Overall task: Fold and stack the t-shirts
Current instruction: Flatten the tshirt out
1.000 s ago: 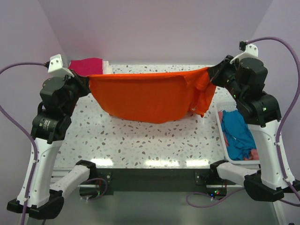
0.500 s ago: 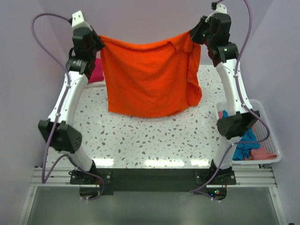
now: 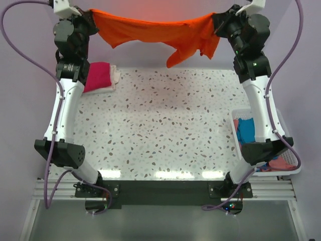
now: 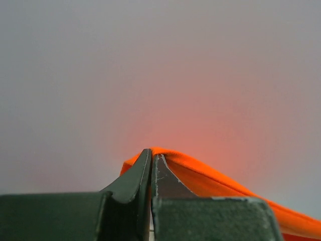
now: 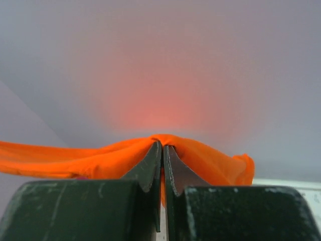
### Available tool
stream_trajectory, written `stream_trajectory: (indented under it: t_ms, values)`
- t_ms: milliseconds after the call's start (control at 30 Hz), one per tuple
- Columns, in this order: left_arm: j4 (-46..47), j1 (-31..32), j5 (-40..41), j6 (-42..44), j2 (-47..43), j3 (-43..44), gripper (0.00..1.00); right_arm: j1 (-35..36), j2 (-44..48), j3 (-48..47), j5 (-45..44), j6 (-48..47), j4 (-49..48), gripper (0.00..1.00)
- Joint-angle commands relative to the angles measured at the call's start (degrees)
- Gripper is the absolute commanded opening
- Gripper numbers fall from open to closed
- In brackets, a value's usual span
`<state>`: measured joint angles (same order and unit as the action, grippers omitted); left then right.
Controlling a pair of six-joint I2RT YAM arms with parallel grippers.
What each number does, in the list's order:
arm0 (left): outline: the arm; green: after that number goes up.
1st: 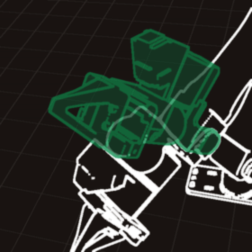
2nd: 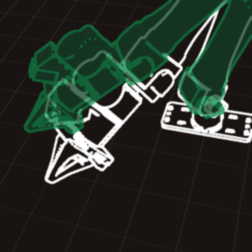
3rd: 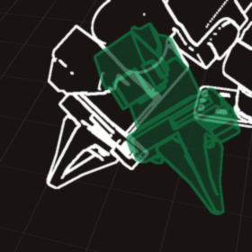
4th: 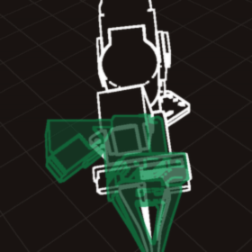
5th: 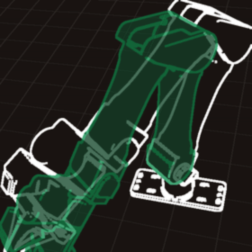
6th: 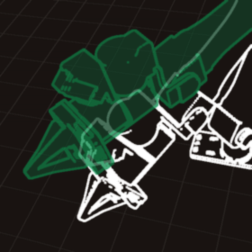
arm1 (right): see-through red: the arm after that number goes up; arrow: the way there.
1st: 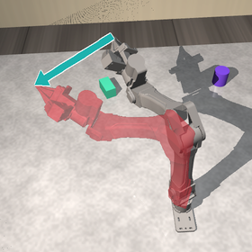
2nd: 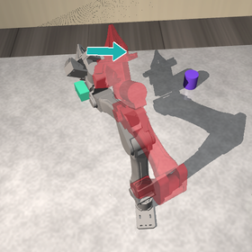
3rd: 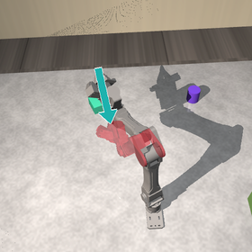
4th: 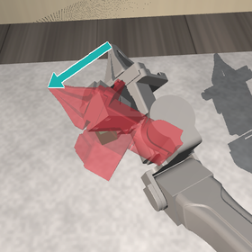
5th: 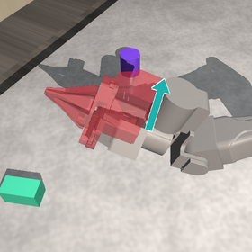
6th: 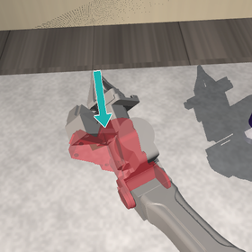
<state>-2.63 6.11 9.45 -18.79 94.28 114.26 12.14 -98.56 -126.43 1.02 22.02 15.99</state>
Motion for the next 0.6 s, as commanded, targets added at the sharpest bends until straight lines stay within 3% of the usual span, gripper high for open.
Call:
stream_trajectory:
  t_ms: [0,167,367,467,500,533,567]
  values:
    - [4.7,-1.6,0.4,-0.2,-3.2,-13.6,0.0,0.1,3.7,13.8,-1.6,0.7,-5.0,0.0]
    - [5.0,-1.7,2.0,-8.3,-10.8,-35.0,0.0,0.0,12.0,39.2,0.7,5.4,-5.4,0.0]
    - [-1.3,-1.7,3.6,-25.9,-19.6,-64.2,0.0,0.1,15.8,61.9,5.2,10.1,-0.9,0.0]
    - [-0.1,-1.7,1.7,-30.2,-21.2,-75.8,0.0,0.1,15.3,67.3,4.2,9.9,2.5,0.13]
    - [1.5,-1.7,0.9,-30.8,-21.2,-79.7,0.0,0.1,14.0,67.8,4.4,8.8,3.3,0.19]
    - [1.8,-1.7,0.5,-31.1,-21.0,-81.1,0.0,0.1,13.4,68.2,4.7,8.4,5.5,0.32]
    - [3.7,-1.7,-0.7,-31.7,-20.7,-82.3,0.0,0.1,13.1,68.9,4.7,8.1,6.2,0.36]
